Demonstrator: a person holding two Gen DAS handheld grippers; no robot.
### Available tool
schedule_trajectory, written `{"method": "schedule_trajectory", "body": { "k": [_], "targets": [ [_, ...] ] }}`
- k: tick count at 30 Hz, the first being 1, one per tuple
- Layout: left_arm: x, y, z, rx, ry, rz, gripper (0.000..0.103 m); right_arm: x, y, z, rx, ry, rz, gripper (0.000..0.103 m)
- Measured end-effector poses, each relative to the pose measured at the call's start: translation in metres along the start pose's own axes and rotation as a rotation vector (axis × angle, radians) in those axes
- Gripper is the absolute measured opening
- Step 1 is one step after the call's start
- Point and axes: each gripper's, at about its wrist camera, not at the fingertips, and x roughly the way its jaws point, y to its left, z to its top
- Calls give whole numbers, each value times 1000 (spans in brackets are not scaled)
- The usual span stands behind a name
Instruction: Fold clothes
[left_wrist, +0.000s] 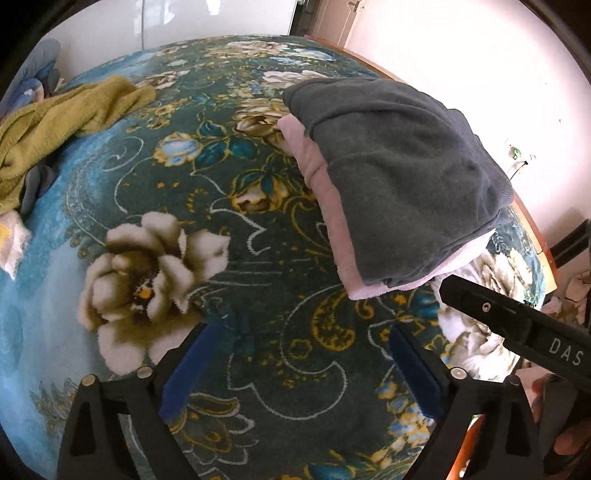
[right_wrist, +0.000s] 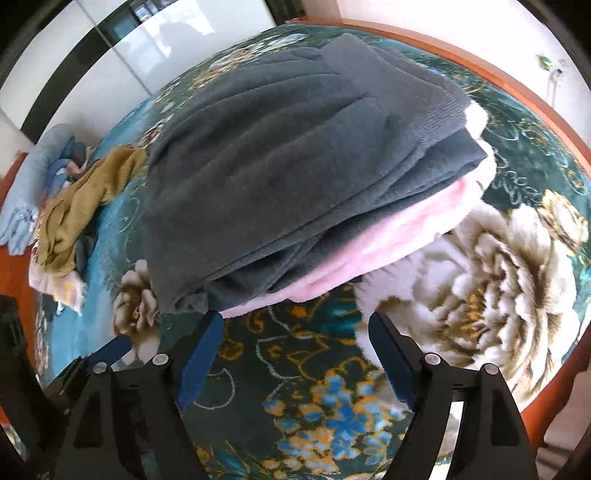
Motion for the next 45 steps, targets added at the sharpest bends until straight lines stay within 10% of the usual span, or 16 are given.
{"method": "schedule_trajectory", "body": {
  "k": [45],
  "targets": [
    [-18, 51, -2, -45, -156, -9, 103, -1, 70, -4, -76, -29, -240, 84]
  ]
}}
